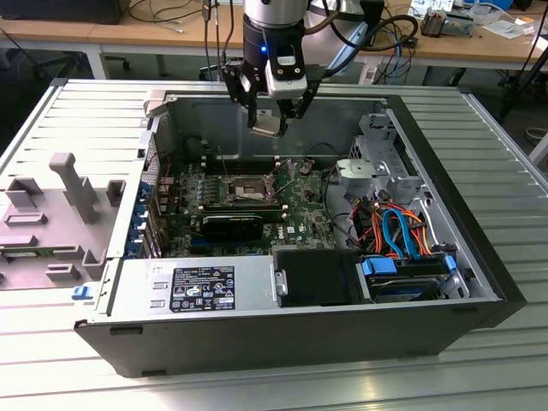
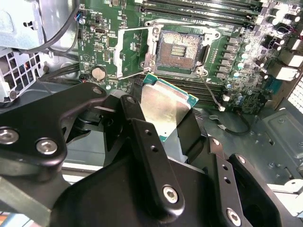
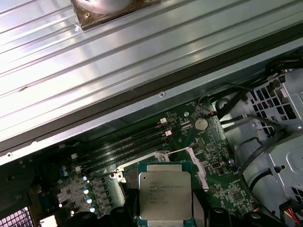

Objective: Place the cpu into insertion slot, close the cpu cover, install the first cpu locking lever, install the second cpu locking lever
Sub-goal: 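Place the cpu into insertion slot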

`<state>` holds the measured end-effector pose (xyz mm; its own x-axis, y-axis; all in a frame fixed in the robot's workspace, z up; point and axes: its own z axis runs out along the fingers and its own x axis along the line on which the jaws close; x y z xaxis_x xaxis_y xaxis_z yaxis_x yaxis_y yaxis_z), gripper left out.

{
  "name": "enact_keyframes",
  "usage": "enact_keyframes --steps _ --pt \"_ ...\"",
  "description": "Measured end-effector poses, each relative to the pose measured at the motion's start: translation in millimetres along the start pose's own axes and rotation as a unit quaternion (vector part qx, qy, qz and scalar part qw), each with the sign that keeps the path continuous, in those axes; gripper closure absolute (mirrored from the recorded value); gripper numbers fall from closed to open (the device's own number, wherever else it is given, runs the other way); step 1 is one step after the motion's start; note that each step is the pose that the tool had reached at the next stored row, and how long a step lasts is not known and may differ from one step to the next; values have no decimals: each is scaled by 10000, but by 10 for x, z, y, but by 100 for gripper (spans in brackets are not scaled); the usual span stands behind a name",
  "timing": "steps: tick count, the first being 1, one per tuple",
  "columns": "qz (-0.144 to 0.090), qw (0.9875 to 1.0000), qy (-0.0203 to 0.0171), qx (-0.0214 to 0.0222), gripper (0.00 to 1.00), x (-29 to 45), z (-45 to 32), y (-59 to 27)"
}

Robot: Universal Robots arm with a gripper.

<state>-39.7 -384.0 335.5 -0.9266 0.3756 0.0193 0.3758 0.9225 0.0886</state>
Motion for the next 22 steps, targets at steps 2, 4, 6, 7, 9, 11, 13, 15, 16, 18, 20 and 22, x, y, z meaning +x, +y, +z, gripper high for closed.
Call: enact_keyframes --steps 2,4,6,7,9,11,13,15,16,18,20,22 --pt "54 10000 -5 -1 46 0 0 0" --pt "111 9999 -10 -2 46 0 0 0" --pt "145 9999 -13 -3 46 0 1 0" --pt "162 9999 -14 -3 46 0 1 0" --pt "194 9998 -17 -4 46 0 1 0" --pt "235 9997 -21 -4 46 0 1 0" --pt "278 9996 -25 -5 46 0 1 0" --pt "309 9995 -28 -6 46 0 1 0" --pt "328 9995 -29 -6 46 0 1 0" --pt "356 9994 -32 -7 46 0 1 0" --pt "387 9992 -35 -7 46 0 1 0" --pt "423 9991 -38 -8 46 0 1 0"
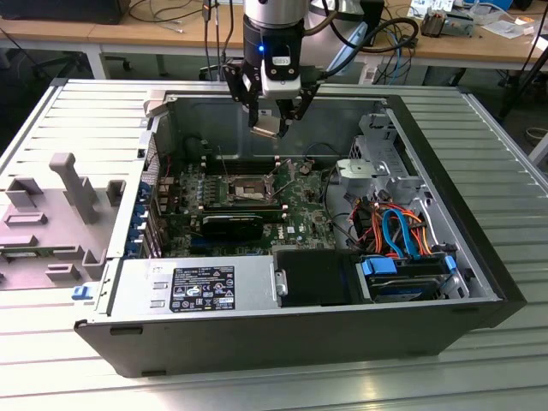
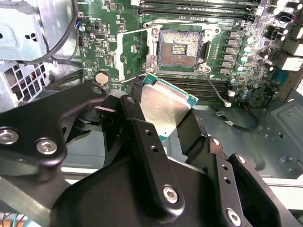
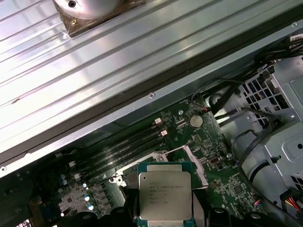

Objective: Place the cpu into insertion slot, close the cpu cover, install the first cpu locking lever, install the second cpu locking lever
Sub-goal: 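Place the cpu into insertion slot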

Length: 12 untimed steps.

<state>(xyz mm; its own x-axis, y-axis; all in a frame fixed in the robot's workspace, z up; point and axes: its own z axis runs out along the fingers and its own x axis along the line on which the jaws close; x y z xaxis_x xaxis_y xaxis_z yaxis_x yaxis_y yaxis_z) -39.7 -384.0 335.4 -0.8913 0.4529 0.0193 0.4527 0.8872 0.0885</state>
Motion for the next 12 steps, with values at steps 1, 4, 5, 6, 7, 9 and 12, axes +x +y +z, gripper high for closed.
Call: enact_keyframes --steps 1,4,5,6,7,9,12 --pt "15 10000 -1 0 46 0 0 0" --pt "95 10000 -9 -2 46 0 0 0" --pt "122 9999 -11 -3 46 0 0 0" --pt "145 9999 -13 -3 46 0 0 0" --pt "165 9999 -15 -4 46 0 1 0" --pt "214 9998 -19 -4 46 0 1 0" --pt "283 9996 -25 -6 46 0 1 0"
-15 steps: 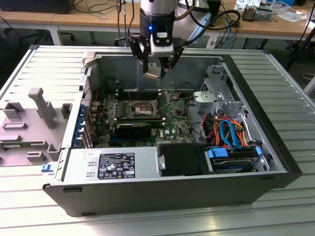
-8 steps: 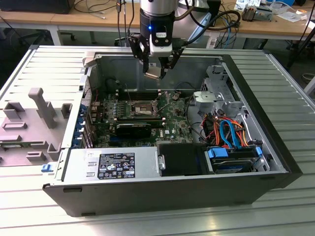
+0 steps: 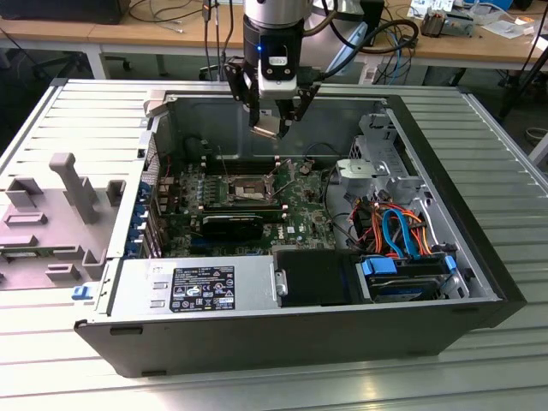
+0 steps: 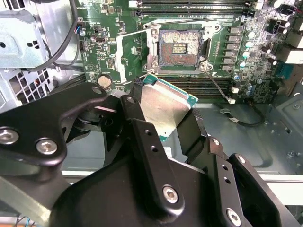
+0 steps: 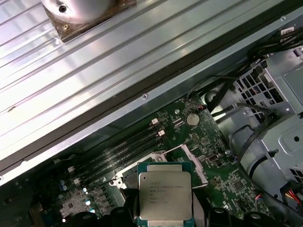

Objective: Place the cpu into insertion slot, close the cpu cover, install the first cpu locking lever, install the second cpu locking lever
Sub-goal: 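Place the cpu into insertion slot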

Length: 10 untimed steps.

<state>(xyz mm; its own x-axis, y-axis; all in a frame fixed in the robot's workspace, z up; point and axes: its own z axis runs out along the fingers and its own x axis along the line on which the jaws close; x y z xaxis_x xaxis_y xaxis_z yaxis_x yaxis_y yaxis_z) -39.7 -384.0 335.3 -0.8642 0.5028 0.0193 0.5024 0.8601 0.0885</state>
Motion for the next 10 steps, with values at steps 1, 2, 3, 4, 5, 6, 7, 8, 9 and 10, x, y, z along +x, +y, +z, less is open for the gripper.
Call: enact_keyframes --steps 1,2,3,4,5,6,7,8,9,10 --pt "15 10000 -1 0 46 0 0 0" --pt "39 10000 -3 0 46 0 0 0" --pt "54 10000 -5 -1 46 0 0 0" --pt "68 10000 -6 -1 46 0 0 0" --pt "85 10000 -8 -2 46 0 0 0" --pt "99 10000 -9 -2 46 0 1 0" --pt "128 9999 -11 -2 46 0 0 0" --pt "141 9999 -12 -3 46 0 1 0" --pt "156 9999 -14 -3 46 0 1 0" --pt "173 9998 -15 -4 46 0 1 0"
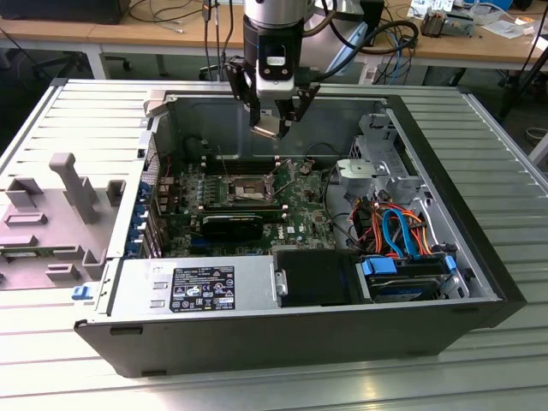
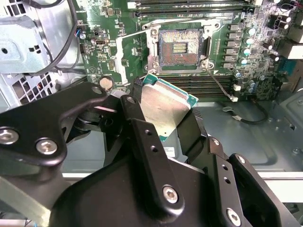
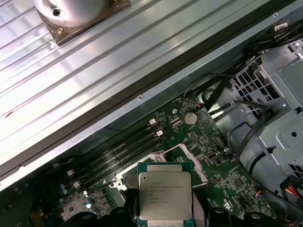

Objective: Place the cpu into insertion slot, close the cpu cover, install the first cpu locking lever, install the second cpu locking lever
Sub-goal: 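Place the cpu into insertion slot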

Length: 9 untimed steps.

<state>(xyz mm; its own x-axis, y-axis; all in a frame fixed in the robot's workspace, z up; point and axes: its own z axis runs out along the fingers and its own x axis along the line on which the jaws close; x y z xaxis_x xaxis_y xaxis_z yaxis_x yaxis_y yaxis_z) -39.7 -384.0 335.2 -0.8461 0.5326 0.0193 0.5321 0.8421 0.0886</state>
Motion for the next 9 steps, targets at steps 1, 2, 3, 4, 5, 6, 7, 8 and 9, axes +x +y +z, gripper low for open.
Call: enact_keyframes --steps 1,2,3,4,5,6,7,8,9 --pt "14 10000 -1 0 46 0 0 0" --pt "29 10000 -3 0 46 0 0 0" --pt "43 10000 -4 -1 46 0 0 0" --pt "64 10000 -6 -1 46 0 0 0" --pt "90 10000 -8 -1 46 0 0 0" --pt "103 9999 -9 -2 46 0 0 0" --pt "117 9999 -11 -2 46 0 1 0" --pt "134 9999 -12 -2 46 0 1 0" --pt "148 9999 -13 -3 46 0 1 0"
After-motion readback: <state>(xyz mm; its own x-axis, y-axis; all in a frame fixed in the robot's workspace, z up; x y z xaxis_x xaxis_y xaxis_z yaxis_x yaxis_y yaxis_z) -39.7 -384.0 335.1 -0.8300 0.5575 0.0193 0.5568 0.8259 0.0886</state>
